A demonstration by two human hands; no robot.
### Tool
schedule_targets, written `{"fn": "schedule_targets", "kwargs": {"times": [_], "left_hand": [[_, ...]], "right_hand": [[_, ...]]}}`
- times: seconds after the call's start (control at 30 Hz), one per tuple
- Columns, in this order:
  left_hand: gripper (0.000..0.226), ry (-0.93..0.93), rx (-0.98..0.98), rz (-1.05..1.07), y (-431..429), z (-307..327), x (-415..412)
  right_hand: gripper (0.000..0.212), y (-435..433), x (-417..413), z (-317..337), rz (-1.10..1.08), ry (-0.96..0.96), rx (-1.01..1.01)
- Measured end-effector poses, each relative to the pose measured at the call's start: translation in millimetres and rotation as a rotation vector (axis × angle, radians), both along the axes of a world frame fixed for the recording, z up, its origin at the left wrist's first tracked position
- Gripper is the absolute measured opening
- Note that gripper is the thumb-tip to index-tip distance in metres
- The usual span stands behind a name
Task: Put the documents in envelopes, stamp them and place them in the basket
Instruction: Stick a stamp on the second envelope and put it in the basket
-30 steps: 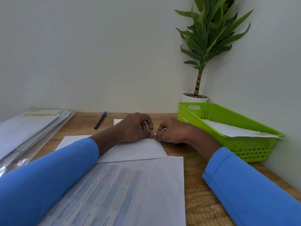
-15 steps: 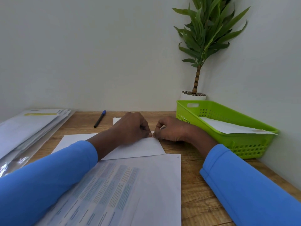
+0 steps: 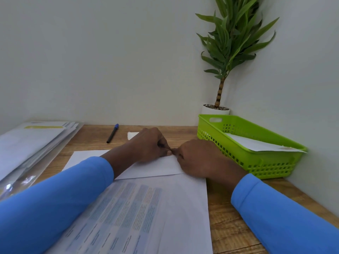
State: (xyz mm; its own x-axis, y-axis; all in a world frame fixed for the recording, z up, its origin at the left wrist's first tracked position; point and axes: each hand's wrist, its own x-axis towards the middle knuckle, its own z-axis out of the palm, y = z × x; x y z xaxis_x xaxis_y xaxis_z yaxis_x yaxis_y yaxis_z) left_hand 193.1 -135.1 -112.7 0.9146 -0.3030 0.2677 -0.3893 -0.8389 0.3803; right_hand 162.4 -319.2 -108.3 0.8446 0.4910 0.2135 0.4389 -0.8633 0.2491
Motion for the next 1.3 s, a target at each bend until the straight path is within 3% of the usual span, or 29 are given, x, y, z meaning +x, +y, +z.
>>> {"fn": "schedule_targets", "kwargs": {"times": [0.13,0.27,0.5,0.67,0.8,0.93,1.1,1.3], "left_hand": [[0.015,-0.023,-0.001,-0.005,0.8,-2.2,1.1],[0.016,-0.041,-0.005,0.013,0.7,-4.9,-0.7],[0.019,-0.035,-0.018,-0.024,1.7,-7.6,-9.7],[0.020,-0.070,0.000,-0.037,0.0,-7.2,-14.0],[0.021,-0.085,0.022,-0.035,0.1,-6.5,-16.7],[0.024,-0.121,0.064,-0.056,1.9,-5.8,-18.7],[0.028,-0.306,0.259,-0.150,4.0,-5.6,-21.1],[0.029,-0.334,0.281,-0.242,12.2,-6.2,-19.8]], "right_hand": [[0.040,13.6,-15.2,6.3,-0.040,-0.076,-0.266],[0.046,20.0,-17.0,12.5,-0.097,-0.058,-0.386],[0.047,21.1,-23.2,13.8,-0.094,-0.072,-0.488],[0.062,14.0,-30.8,11.8,-0.005,-0.106,-0.538],[0.053,13.9,-33.3,14.7,0.001,-0.129,-0.572],[0.035,17.9,-31.6,14.0,-0.027,-0.116,-0.462],[0.038,-1.6,-21.6,-1.7,-0.051,-0.047,0.017],[0.041,-9.8,-13.8,-3.0,0.003,0.001,0.124]]}}
